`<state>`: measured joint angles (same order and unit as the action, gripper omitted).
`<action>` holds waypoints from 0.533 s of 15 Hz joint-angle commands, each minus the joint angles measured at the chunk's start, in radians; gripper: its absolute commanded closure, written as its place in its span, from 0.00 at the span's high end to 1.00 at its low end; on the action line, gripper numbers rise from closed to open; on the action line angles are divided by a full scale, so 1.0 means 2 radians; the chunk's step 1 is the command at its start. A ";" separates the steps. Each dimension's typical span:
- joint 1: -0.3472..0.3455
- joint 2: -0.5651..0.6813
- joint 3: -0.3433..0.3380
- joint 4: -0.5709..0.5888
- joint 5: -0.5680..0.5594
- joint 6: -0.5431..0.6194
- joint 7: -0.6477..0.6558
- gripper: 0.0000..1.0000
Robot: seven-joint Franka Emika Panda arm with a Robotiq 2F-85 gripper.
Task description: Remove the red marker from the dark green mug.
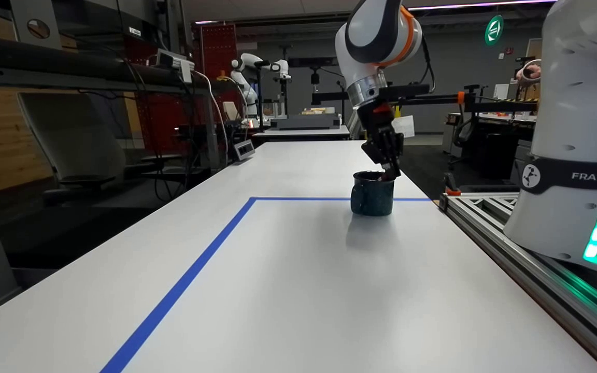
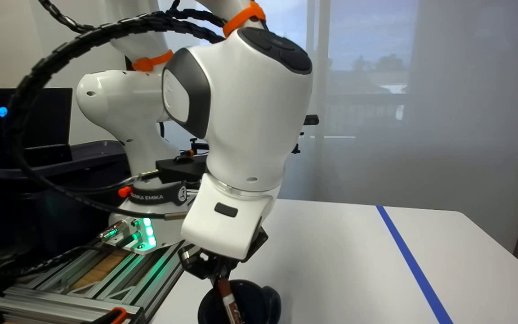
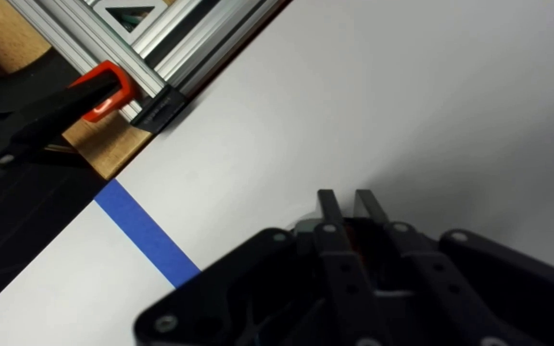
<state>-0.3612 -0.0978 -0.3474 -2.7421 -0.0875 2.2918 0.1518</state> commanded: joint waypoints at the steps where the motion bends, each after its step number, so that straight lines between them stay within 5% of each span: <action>1: -0.001 -0.015 0.001 -0.004 0.007 0.004 -0.016 0.04; 8: 0.001 -0.094 0.024 -0.009 -0.015 -0.019 -0.002 0.04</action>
<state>-0.3575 -0.1716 -0.3176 -2.7407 -0.0949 2.2914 0.1363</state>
